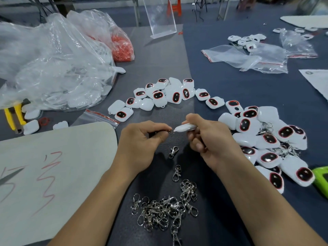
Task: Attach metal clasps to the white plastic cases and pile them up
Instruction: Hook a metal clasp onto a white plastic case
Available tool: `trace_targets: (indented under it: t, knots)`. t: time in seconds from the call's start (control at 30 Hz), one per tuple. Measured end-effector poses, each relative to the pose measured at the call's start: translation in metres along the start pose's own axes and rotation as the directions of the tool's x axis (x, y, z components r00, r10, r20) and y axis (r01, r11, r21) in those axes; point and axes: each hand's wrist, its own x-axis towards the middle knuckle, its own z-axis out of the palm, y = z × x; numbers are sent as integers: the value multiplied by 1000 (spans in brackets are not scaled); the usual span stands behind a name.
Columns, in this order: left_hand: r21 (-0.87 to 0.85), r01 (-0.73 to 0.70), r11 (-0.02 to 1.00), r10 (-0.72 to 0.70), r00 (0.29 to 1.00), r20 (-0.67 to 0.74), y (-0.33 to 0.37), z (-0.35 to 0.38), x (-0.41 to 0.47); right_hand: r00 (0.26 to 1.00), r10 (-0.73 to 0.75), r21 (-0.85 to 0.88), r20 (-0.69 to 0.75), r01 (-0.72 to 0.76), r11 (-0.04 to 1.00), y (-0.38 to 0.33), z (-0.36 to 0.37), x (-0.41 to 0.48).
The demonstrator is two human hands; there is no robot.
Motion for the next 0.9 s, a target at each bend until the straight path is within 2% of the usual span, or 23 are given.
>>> trace_targets:
  t: [0.1,0.17,0.23,0.27,0.3,0.4,0.43,0.5,0.57,0.67,0.77,0.83,0.9]
  knots:
    - [146,-108,983,103,994,41,2,1,0,998,-64,-93,-11,63,994,1,-2,1]
    - [217,-143,966,138,990,43,2,1,-1,974,-224,-313,-40,201,928,0,-5,2]
    - [243,-102,965,100,995,19,0,1,-3,888,-458,-621,-40,337,708,-2,-12,1]
    - [252,-62,966,63,998,5,-1,1,-3,835,-549,-726,-35,356,588,-4,-16,1]
    - [263,-21,965,25,1000,-9,-3,0,-3,789,-613,-803,-42,339,491,-6,-19,0]
    - [286,51,957,-42,999,-35,-4,-2,-2,642,-763,-964,-78,147,222,-14,-33,-1]
    - [281,55,958,-51,998,-20,-4,-2,-2,608,-790,-979,-75,106,174,-15,-37,0]
    - [261,43,964,-62,996,63,-3,-1,-3,579,-813,-982,-63,111,155,-15,-38,0]
    - [260,6,966,-58,979,193,0,0,-3,617,-786,-981,14,159,108,-12,-30,0]
    - [311,-61,948,-52,937,344,2,-2,-2,755,-641,-976,137,214,43,-4,-15,11]
    - [291,-63,955,-52,927,371,1,-5,0,849,-516,-970,117,210,125,0,-10,26]
    - [274,-61,960,-41,934,355,0,-6,0,868,-492,-969,69,176,174,2,-14,35]
    - [271,-69,960,-28,941,337,0,-5,-1,870,-493,-984,24,107,141,3,-17,41]
